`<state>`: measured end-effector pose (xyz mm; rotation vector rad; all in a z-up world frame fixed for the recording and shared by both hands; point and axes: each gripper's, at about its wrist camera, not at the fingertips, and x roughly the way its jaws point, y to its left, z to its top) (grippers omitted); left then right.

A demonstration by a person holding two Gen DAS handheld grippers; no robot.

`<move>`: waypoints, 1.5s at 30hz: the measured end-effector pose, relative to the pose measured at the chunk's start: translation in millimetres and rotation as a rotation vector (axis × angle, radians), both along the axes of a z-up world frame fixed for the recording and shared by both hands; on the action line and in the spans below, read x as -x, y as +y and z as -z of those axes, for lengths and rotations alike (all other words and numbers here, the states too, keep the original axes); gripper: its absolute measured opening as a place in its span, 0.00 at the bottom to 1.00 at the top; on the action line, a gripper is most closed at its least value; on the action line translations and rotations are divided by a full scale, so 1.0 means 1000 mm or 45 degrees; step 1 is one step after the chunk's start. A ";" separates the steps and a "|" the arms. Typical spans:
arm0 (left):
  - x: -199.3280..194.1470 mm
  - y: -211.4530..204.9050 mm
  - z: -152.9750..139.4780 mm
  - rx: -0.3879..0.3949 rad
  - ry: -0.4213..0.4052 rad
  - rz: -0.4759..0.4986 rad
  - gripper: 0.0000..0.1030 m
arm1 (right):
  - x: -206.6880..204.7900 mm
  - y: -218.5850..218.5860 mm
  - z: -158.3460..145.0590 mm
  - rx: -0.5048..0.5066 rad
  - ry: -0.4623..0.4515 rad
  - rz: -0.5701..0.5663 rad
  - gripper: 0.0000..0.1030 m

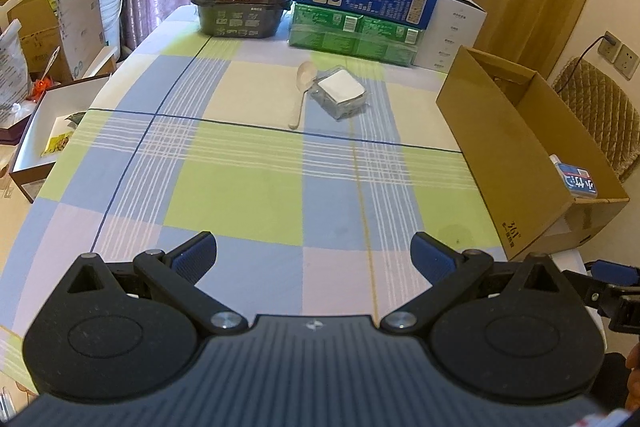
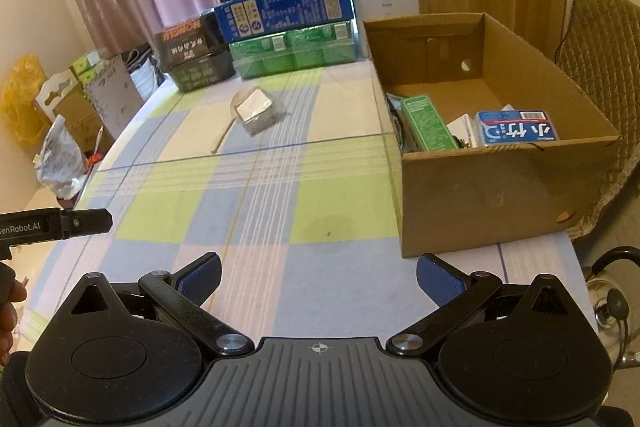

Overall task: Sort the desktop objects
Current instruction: 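Move both open tools back over the table toward the spoon and clear box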

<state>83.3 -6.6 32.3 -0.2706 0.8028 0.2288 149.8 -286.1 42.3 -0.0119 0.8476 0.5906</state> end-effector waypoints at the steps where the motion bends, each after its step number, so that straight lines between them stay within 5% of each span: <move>1: 0.001 0.001 0.001 0.000 0.002 -0.002 0.98 | 0.000 0.001 0.001 0.004 0.002 -0.002 0.98; 40: -0.021 0.040 0.054 -0.024 0.179 0.014 0.98 | -0.016 0.079 0.043 0.186 0.025 -0.165 0.98; 45: -0.035 0.055 0.055 -0.036 0.131 0.034 0.98 | -0.033 0.093 0.045 0.156 0.007 -0.201 0.98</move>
